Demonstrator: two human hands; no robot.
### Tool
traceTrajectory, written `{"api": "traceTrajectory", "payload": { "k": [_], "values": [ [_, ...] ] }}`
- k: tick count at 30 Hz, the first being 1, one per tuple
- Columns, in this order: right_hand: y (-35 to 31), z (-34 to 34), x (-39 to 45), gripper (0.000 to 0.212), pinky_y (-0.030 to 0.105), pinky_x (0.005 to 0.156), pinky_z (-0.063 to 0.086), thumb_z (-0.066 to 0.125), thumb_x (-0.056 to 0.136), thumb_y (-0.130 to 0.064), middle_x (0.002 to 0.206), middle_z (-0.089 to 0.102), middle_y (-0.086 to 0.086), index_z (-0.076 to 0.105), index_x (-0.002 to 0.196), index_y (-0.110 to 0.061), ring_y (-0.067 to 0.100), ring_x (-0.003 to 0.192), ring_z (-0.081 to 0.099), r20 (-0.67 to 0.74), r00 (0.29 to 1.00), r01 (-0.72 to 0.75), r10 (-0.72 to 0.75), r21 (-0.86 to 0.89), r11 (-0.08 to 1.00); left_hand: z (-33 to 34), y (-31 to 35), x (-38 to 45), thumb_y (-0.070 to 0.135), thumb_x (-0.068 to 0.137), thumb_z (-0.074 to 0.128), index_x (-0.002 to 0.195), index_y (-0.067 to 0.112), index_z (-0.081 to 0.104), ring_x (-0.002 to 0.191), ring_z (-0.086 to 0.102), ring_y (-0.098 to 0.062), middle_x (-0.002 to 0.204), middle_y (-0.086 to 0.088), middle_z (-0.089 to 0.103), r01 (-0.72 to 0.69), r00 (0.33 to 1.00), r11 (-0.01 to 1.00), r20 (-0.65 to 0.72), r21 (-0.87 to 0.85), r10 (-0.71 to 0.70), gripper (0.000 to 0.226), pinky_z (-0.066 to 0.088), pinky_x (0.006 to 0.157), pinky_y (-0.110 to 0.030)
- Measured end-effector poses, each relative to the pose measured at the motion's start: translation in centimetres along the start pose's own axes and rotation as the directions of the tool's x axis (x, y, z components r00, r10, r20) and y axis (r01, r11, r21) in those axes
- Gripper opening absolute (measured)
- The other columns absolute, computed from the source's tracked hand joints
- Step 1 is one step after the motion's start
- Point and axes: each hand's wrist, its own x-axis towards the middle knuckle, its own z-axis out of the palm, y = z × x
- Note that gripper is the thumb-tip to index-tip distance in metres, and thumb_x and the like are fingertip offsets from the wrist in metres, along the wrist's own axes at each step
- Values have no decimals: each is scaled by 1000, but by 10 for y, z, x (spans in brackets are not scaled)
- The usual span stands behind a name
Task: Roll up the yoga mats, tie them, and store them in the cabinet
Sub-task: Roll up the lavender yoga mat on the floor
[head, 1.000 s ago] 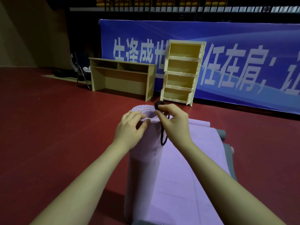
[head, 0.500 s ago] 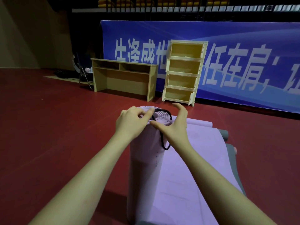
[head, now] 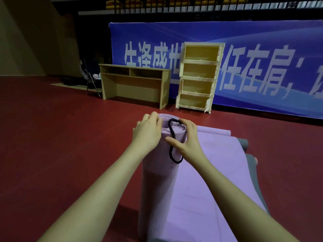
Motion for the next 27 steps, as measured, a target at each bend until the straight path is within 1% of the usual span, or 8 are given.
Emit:
{"api": "traceTrajectory", "payload": {
  "k": [2,5,9,14,18,23,25,27],
  "values": [
    [5,-1,1,87,30,107,35,64,63,-65,133,40,0,48,134,-18,-13,118,34,-5,1000,21,-21,-38,999,1,6,0,44,96,40,98,18,52,106,51,-36,109,-9,52,24,999,1000,29,-9,-24,29,41,89,-43],
    [4,-2,0,89,43,106,38,62,62,-66,134,39,-1,46,135,-18,1,123,38,-14,1000,11,-12,-82,997,6,14,-1,65,84,47,95,27,58,110,46,-27,106,0,45,69,993,997,94,20,-70,42,35,99,-43],
    [3,-5,-4,95,48,105,37,61,59,-69,136,38,-4,42,139,-21,11,128,41,-13,1000,4,-5,-114,993,13,19,-2,54,84,56,90,28,62,112,47,-30,108,-2,47,87,996,995,12,-42,-86,27,34,101,-47],
    [3,-15,-4,73,42,113,27,46,76,-64,132,35,-13,39,140,-30,-4,123,36,-11,997,-72,72,7,997,19,11,-3,32,87,63,89,21,63,102,53,-30,103,-3,49,-4,997,967,-81,-254,-17,11,42,92,-40],
    [3,-25,0,37,36,115,25,38,103,-29,131,38,-12,44,138,-21,-2,122,38,-31,991,-123,126,104,987,18,4,-2,22,90,62,88,17,62,84,50,-15,103,2,42,-81,992,929,-120,-360,40,6,42,84,-30],
    [7,-34,-4,35,0,98,27,35,104,-25,139,44,-6,45,137,-18,-2,124,39,-43,977,-190,207,255,948,23,-3,-2,14,92,60,82,23,57,83,56,-9,105,-3,46,-127,978,870,-205,-477,30,14,41,82,-14],
    [11,-36,-6,36,-4,94,26,33,105,-26,140,43,-5,45,137,-18,0,126,38,-52,973,-202,225,278,939,24,-7,0,12,93,57,86,18,57,73,55,0,98,-5,53,-120,973,855,-230,-505,0,9,41,71,-10],
    [13,-37,-8,37,1,98,26,32,105,-30,141,43,-8,45,138,-20,0,128,37,-54,969,-215,243,310,926,28,-14,2,16,94,56,85,17,55,67,52,0,80,1,57,-104,977,857,-211,-505,-6,10,44,70,-25]
  ]
}}
